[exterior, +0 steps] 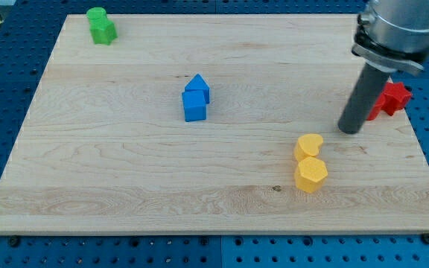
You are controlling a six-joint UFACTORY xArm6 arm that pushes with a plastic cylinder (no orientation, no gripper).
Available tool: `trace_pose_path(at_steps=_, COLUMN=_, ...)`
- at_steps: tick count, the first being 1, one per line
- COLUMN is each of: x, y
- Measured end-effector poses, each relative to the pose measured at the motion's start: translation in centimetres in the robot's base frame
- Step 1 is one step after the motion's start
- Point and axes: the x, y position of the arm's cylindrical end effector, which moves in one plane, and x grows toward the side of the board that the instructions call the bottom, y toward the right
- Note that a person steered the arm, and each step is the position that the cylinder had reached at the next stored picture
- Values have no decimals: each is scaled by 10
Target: Move your arm to the red star
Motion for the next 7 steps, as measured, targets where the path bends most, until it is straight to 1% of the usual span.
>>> trace_pose_path(at_steps=1, x=10, y=47)
trace_pose_path(at_steps=2, x=10, y=107)
trace_pose_path(at_steps=3, x=9, y=142)
trace_pose_path(at_steps=4, x=0, y=143)
trace_pose_path(at_steps=6, x=-32, y=129)
trace_pose_path(at_steps=7, x=-45, y=90)
